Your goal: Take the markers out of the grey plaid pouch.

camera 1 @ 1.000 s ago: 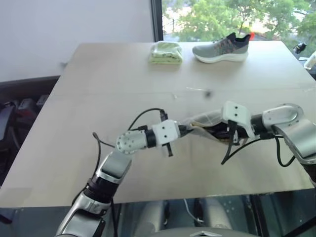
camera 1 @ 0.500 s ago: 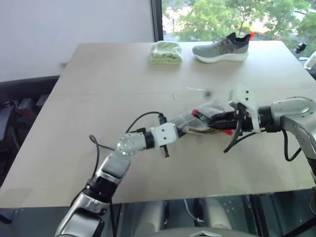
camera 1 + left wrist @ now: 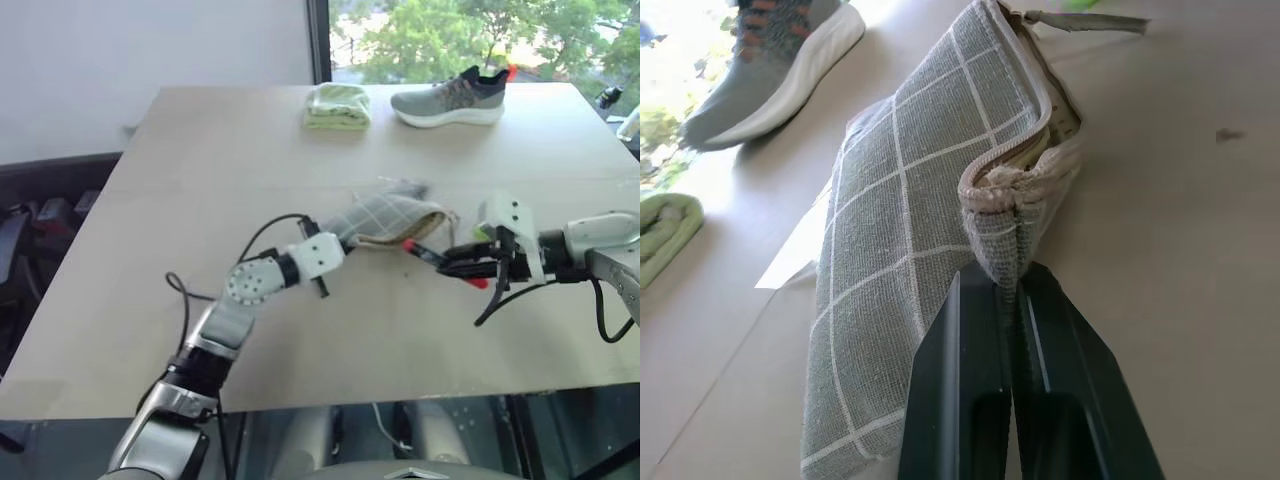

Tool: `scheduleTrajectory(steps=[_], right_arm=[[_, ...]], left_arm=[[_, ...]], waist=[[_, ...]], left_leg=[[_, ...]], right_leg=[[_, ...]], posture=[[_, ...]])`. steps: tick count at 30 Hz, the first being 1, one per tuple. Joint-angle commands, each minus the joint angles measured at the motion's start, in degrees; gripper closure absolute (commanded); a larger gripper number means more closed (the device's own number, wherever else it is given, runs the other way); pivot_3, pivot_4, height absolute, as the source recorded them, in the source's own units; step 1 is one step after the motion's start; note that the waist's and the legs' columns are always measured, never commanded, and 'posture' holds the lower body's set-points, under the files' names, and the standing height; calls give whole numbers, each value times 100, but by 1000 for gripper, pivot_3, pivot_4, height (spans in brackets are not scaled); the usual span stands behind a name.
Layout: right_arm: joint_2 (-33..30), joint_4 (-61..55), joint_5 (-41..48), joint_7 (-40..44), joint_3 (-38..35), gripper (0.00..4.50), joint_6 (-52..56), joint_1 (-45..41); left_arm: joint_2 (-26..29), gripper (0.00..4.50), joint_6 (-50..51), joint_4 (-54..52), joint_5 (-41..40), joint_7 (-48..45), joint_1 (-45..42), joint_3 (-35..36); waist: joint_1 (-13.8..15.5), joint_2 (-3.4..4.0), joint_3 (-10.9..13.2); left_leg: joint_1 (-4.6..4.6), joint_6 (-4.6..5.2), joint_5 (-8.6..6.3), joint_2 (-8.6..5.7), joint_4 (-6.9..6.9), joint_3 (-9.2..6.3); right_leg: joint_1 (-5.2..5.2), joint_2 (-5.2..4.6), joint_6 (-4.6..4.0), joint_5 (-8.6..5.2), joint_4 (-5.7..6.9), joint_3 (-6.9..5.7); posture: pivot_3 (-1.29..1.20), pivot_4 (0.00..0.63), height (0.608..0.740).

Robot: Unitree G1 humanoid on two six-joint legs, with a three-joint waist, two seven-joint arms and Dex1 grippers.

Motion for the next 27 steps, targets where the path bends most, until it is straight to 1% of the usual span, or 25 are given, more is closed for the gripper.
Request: scheduleTrajectory(steps=[1, 3, 7, 10, 11, 13, 14, 17, 20, 23, 24, 25, 26, 27], right_arm=[[-249, 468, -695, -374, 38, 4143, -455, 194], [-299, 756, -975, -552, 21, 4143, -649, 373], [-154, 1028, -986, -720, -206, 4143, -773, 617], [-126, 1113, -1009, -829, -348, 2598, -846, 756], [-109, 1143, -1076, -929, -392, 2221, -898, 778], [-6, 1198, -1064, -1103, -524, 1126, -859, 744], [49, 1148, -941, -1085, -622, 834, -789, 740], [257, 855, -401, -977, -999, 834, -463, 791], [401, 419, 168, -738, -1326, 754, -340, 1059], [627, 2, 699, -576, -1696, 754, -431, 1503], [811, 2, 822, -576, -1859, 754, -623, 1652], [936, 15, 893, -585, -1966, 754, -760, 1747], [1052, 100, 902, -585, -2056, 754, -917, 1906], [1059, 220, 738, -417, -2042, 754, -1292, 2243]], left_arm=[[174, 4500, -105, -1, -13, 149, -26, 344], [291, 4500, -40, -64, -137, 125, 127, 525], [525, 4500, 95, -286, -358, 16, 605, 809], [707, 4500, 124, -422, -481, -67, 1007, 1001], [748, 4500, 137, -450, -528, -79, 1118, 1063], [803, 4500, 171, -447, -604, -56, 1281, 1203], [824, 4500, 158, -410, -629, -47, 1335, 1260], [858, 4500, 89, -352, -699, -65, 1483, 1388], [918, 3595, 44, -421, -817, -162, 1703, 1513], [917, 2319, 142, -452, -1051, -169, 1956, 1725], [944, 1954, 212, -511, -1133, -212, 2082, 1788], [969, 1488, 260, -557, -1187, -249, 2167, 1822], [994, 1184, 330, -639, -1277, -286, 2291, 1892], [975, 651, 569, -841, -1550, -337, 2487, 2024]], waist=[[1, 0, 0], [-1, 0, 0], [-23, 0, 0], [-11, 1, 1], [-10, 1, 1], [-9, 2, 1], [-7, 2, 1], [-7, 2, 1], [-7, 2, 0], [-6, 2, -1], [-7, 2, -2], [-8, -1, -4], [-10, 0, -4], [-10, 2, -5]], left_leg=[[-1, -1, 0, 1, -2, 0], [-3, -2, 1, 1, -3, 0], [-3, -24, 14, 1, -16, 8], [-4, -25, 15, 3, -24, 12], [-5, -25, 15, 3, -24, 12], [-4, -22, 13, 3, -24, 12], [-4, -8, 4, 2, -24, 12], [-2, -4, 2, 2, -24, 12], [-2, -3, 1, 3, -27, 11], [-1, -2, 1, 4, -40, 11], [0, -2, 1, 4, -44, 11], [0, -2, 1, 4, -47, 11], [3, -2, 1, 4, -48, 11], [3, -2, 1, 3, -49, 12]], right_leg=[[-2, 1, 1, 1, 1, 0], [-5, 1, 1, 1, 2, 0], [-17, 2, 1, 1, 2, 10], [-24, 6, 2, 1, 3, 14], [-24, 5, 2, 1, 3, 14], [-22, 3, 0, 0, 3, 14], [-22, 1, -5, -2, 4, 14], [-22, 1, -9, -4, 7, 14], [-23, 2, -1, 1, 8, 14], [-23, 1, 0, 1, 1, 14], [-23, 0, 0, 1, -1, 15], [-23, -1, 0, 1, -2, 15], [-22, 0, 0, 1, -4, 15], [-22, -1, 0, 1, -4, 17]], posture=[[0, 150, 740], [0, 150, 740], [0, 150, 740], [0, 150, 740], [0, 150, 740], [0, 150, 740], [0, 150, 740], [0, 150, 740], [0, 150, 740], [0, 150, 740], [0, 150, 740], [0, 150, 740], [0, 150, 740], [0, 150, 740]])
